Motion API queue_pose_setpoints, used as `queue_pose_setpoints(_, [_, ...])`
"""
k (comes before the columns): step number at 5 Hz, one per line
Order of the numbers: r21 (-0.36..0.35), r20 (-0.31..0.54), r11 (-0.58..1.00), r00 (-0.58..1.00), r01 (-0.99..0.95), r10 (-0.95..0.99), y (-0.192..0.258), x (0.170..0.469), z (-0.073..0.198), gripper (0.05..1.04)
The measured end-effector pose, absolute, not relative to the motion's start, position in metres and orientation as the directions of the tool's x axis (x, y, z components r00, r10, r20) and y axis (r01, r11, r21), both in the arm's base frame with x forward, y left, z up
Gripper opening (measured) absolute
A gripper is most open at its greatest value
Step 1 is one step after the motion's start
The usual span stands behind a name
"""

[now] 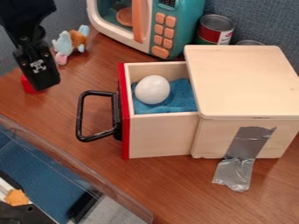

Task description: Close the drawer

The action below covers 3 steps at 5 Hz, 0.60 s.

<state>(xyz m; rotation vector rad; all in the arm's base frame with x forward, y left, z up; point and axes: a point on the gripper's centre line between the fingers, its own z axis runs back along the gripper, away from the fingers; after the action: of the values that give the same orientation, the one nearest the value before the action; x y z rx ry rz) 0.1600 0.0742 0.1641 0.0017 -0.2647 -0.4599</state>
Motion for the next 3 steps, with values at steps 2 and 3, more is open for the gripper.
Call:
queue_pose_setpoints(2, [0.075,0.207,0.892,0.868,0.446,-0.452,0.097,0.158,0.137,1.000])
queue_pose_setpoints(3, [0.130,0.182,0.883,0.864,0.451,-0.468,0.117,0.158,0.122,1.000])
